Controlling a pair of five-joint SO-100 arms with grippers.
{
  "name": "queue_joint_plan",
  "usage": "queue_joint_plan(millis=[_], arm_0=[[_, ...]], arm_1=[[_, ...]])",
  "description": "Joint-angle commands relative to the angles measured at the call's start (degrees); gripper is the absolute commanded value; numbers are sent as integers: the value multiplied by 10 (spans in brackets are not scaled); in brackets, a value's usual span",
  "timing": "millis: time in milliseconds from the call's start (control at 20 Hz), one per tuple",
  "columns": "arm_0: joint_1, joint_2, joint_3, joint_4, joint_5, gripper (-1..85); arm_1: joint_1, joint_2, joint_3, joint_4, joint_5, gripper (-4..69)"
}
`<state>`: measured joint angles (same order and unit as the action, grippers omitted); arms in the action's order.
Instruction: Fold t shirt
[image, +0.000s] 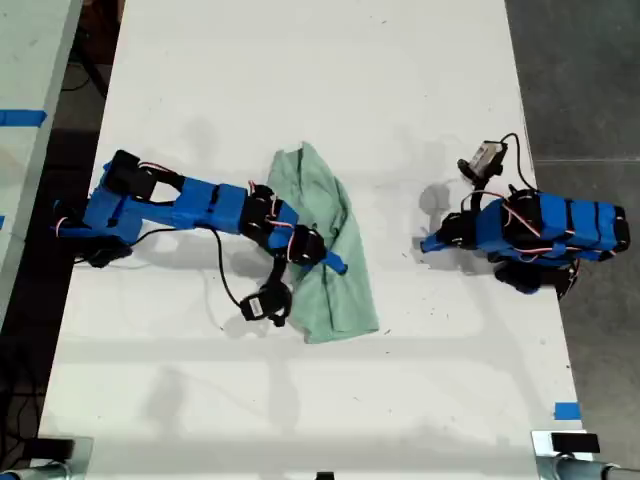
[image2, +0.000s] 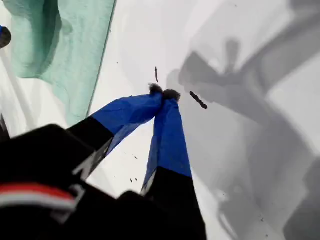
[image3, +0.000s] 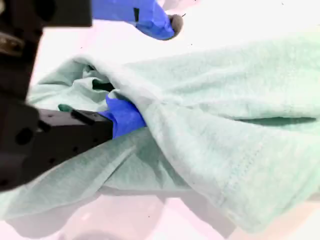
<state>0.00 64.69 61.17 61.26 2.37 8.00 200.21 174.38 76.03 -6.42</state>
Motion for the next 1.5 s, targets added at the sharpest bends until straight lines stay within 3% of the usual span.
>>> queue_joint_plan(millis=[0,150,400,650,900,950,1000,1100,1150,1200,1300,1450], arm_0=[[-1,48,-39,25,-46,237],[-18,62,-39,72,-104,238],[-1,129,-39,-71,-91,217],[-17,81,-37,-89,-99,193],[5,157,-26,-3,-83,200],[22,232,-5,15,-76,177],[29,302,8,54,-70,73],[23,448,82,138,-60,48],[14,554,190,123,-45,28],[6,674,336,69,-29,-1],[-13,918,629,-28,-33,-1],[-30,1242,997,-123,-36,-1]], arm_1=[[1,7,25,3,3,2],[1,7,25,3,3,2],[1,7,25,3,3,2],[-1,7,24,3,2,2],[-2,7,24,3,2,2],[-2,7,24,3,2,2],[-2,7,24,3,2,2],[-2,7,24,3,2,2],[-2,7,24,3,2,2],[-2,7,24,3,2,2],[0,7,24,3,3,2],[2,7,25,3,4,2]])
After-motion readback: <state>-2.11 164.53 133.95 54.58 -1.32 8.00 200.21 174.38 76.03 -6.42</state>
